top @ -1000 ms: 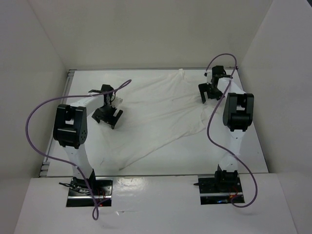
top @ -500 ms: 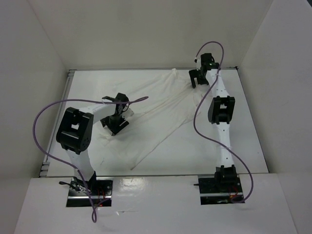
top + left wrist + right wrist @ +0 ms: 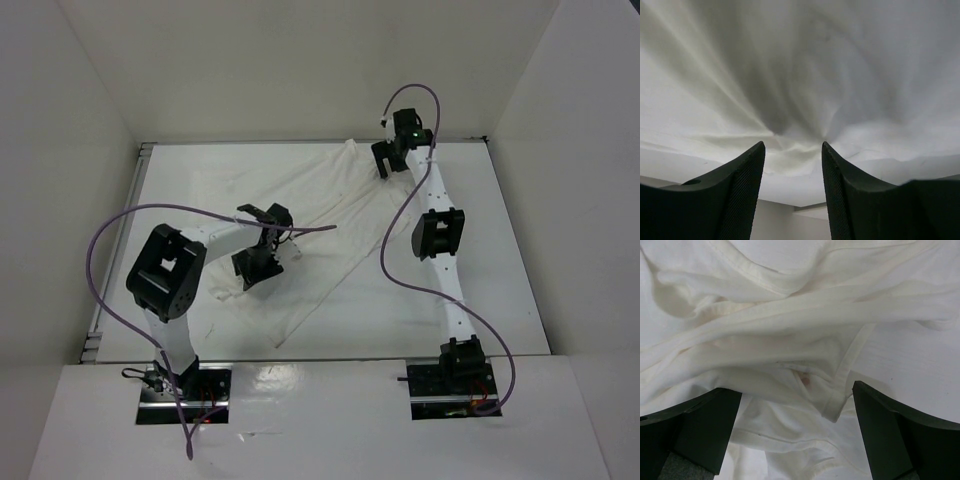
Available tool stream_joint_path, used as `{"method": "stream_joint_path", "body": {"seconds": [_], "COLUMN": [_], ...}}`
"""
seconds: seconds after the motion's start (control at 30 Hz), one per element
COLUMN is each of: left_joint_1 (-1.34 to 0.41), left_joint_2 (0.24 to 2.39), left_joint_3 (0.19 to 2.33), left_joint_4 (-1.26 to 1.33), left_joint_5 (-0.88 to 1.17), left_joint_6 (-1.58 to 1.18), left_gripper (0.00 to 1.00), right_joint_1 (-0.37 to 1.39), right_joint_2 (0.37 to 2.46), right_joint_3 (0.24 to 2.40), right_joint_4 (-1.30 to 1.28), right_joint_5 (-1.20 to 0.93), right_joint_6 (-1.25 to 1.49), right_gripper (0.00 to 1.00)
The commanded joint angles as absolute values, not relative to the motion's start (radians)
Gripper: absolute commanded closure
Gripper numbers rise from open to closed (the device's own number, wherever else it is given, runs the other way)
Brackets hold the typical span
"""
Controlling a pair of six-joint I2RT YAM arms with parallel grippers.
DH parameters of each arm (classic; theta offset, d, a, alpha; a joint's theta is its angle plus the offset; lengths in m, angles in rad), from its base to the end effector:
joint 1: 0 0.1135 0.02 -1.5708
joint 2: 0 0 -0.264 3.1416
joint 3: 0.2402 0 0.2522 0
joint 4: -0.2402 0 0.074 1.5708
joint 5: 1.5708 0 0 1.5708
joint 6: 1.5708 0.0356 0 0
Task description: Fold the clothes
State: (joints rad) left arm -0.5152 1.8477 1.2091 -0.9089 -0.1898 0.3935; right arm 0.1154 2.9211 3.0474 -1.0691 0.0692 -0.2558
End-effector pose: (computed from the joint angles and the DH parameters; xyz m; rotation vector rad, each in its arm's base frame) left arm 0.2880 -0.1554 0.1607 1.3545 2.7809 0.2917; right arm 0.5738 0.0640 0.1730 -0.4365 2.4781 -0.1442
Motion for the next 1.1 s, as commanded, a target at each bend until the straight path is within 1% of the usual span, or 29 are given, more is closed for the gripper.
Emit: {"method": "stream_joint_path", "body": {"seconds": [0.0, 0.1, 0.13, 0.17, 0.2, 0.27, 0.33, 0.43, 0.53, 0.6, 0.63, 0.67, 0.7, 0.73, 0.77, 0.8, 0.87, 0.9, 1.07], "left_joint_1": [-0.563, -0.563, -0.563, -0.563, -0.554, -0.531, -0.482, -0.402, -0.313, -0.273, -0.241, -0.229, -0.219, -0.219, -0.210, -0.210, -0.201, -0.187, -0.105], "left_joint_2": [1.850, 1.801, 1.781, 1.731, 1.701, 1.622, 1.576, 1.506, 1.515, 1.542, 1.571, 1.584, 1.598, 1.620, 1.631, 1.641, 1.680, 1.699, 1.831], "left_joint_3": [1.274, 1.345, 1.365, 1.382, 1.396, 1.416, 1.425, 1.387, 1.373, 1.373, 1.382, 1.382, 1.382, 1.382, 1.382, 1.394, 1.407, 1.437, 1.543], "left_joint_4": [-0.957, -0.966, -0.966, -0.976, -0.976, -0.941, -0.916, -0.842, -0.804, -0.795, -0.795, -0.784, -0.784, -0.766, -0.765, -0.756, -0.741, -0.741, -0.721], "left_joint_5": [-0.117, -0.097, -0.084, -0.084, -0.084, -0.110, -0.110, -0.110, -0.060, -0.031, -0.019, 0.004, 0.014, 0.014, 0.014, 0.014, 0.002, 0.012, 0.012], "left_joint_6": [0.422, 0.411, 0.411, 0.400, 0.400, 0.365, 0.344, 0.289, 0.238, 0.210, 0.201, 0.201, 0.201, 0.201, 0.201, 0.215, 0.215, 0.230, 0.261], "left_gripper": [0.44, 0.44, 0.41, 0.36, 0.28, 0.08, 0.01, 0.01, 0.01, 0.01, 0.01, 0.01, 0.01, 0.01, 0.01, 0.01, 0.01, 0.01, 0.01], "right_joint_1": [0.120, 0.110, 0.101, 0.092, 0.092, 0.068, 0.054, 0.031, 0.021, 0.021, 0.021, 0.021, 0.032, 0.072, 0.098, 0.121, 0.149, 0.164, 0.198], "right_joint_2": [2.904, 2.835, 2.809, 2.743, 2.743, 2.631, 2.510, 2.380, 2.275, 2.205, 2.148, 1.990, 1.898, 1.820, 1.713, 1.682, 1.629, 1.593, 1.557], "right_joint_3": [3.116, 3.116, 3.116, 3.116, 3.102, 3.064, 2.993, 2.892, 2.777, 2.612, 2.503, 2.365, 2.072, 1.955, 1.871, 1.755, 1.662, 1.576, 1.358], "right_joint_4": [-1.103, -1.136, -1.146, -1.155, -1.155, -1.166, -1.195, -1.261, -1.298, -1.269, -1.140, -1.032, -0.915, -0.823, -0.728, -0.713, -0.700, -0.686, -0.652], "right_joint_5": [0.052, 0.008, 0.008, -0.008, -0.018, -0.069, -0.109, -0.210, -0.290, -0.320, -0.330, -0.307, -0.269, -0.215, -0.119, -0.103, -0.116, -0.127, -0.117], "right_joint_6": [-0.259, -0.259, -0.259, -0.259, -0.250, -0.250, -0.230, -0.221, -0.212, -0.193, -0.184, -0.170, -0.141, -0.141, -0.150, -0.164, -0.164, -0.164, -0.164], "right_gripper": [0.00, 0.00, 0.00, 0.00, 0.00, 0.00, 0.00, 0.00, 0.00, 0.00, 0.00, 0.00, 0.00, 0.00, 0.00, 0.00, 0.00, 0.00, 0.00]}}
